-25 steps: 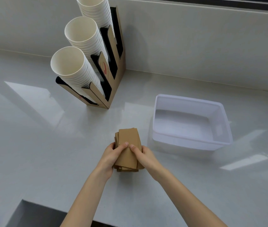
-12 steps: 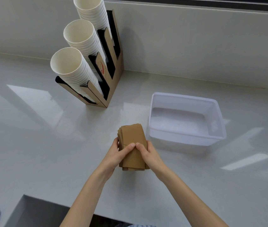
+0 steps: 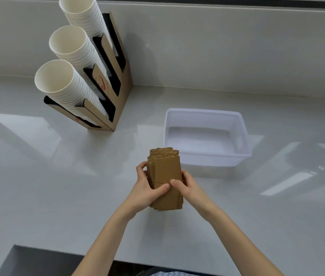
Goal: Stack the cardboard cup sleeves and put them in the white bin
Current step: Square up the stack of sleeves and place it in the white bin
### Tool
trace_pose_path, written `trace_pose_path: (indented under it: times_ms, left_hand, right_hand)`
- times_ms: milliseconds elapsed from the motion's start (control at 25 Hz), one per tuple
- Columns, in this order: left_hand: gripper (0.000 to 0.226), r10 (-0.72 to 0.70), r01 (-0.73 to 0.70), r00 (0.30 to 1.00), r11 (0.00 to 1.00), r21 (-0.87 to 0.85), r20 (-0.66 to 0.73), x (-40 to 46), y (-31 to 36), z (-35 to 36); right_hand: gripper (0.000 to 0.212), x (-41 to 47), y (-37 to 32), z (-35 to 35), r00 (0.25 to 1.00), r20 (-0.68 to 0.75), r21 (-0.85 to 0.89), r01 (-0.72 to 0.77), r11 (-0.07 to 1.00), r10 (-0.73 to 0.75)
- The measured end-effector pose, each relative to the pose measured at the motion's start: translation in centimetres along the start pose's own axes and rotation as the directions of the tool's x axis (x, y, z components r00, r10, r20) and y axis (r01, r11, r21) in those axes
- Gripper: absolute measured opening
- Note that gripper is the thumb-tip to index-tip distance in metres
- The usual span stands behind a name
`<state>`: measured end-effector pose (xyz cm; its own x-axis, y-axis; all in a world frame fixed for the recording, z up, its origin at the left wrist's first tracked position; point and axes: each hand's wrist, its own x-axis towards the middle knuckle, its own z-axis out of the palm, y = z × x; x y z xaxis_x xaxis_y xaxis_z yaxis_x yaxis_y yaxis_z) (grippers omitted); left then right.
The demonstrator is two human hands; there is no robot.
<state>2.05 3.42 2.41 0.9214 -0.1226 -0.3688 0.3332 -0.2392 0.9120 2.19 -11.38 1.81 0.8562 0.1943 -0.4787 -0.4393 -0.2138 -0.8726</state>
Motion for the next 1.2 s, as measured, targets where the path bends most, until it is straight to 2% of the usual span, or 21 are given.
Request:
trace_pose_path:
  times_ms: [120,240,400,520,600,800,960,1200]
  left_hand:
    - [0.073,0.063,-0.07,0.996,0.992,0.105,0.07,0.5,0.6,1.0]
    - [0.082,0.145,-0.179,0.98,0.941,0.288,0.136,0.9,0.8,1.6]
    - [0.089,0.225,-0.28,0.96,0.765,0.58,0.166,1.7,1.3,2.8]
    - [0.082,0.281,-0.351,0.934,0.622,0.7,0.219,2.4,1.7,3.8]
    - [0.08,0.303,-0.401,0.913,0.543,0.738,0.273,2.9,1.8,4.4]
    - [0.075,0.35,-0.483,0.867,0.41,0.774,0.355,4.5,2.3,5.5]
    - [0.074,0.321,-0.495,0.864,0.408,0.767,0.387,5.3,1.8,5.8]
    - [0.083,0.282,-0.475,0.878,0.409,0.78,0.387,5.4,0.1,5.3]
  right_hand:
    - [0.051,-0.8,0.5,-1.7,0.999,0.011,0.017,0.03,0.999,-0.03]
    - [0.056,-1.7,0.8,-3.7,0.996,0.013,0.021,0.083,0.996,-0.083]
    - [0.092,-2.3,1.2,-5.8,0.989,-0.067,-0.029,0.132,0.991,-0.133]
    - [0.108,-2.3,1.7,-7.2,0.967,-0.105,-0.247,0.2,0.948,-0.231]
    - [0.108,-2.2,1.8,-7.9,0.955,-0.077,-0.39,0.234,0.89,-0.285]
    - [0.102,-1.4,2.5,-8.5,0.922,-0.107,-0.564,0.251,0.787,-0.372]
    - [0.09,-0.6,3.5,-8.6,0.926,-0.173,-0.533,0.198,0.822,-0.335]
    - [0.078,0.1,4.7,-8.1,0.949,-0.17,-0.487,0.153,0.86,-0.266]
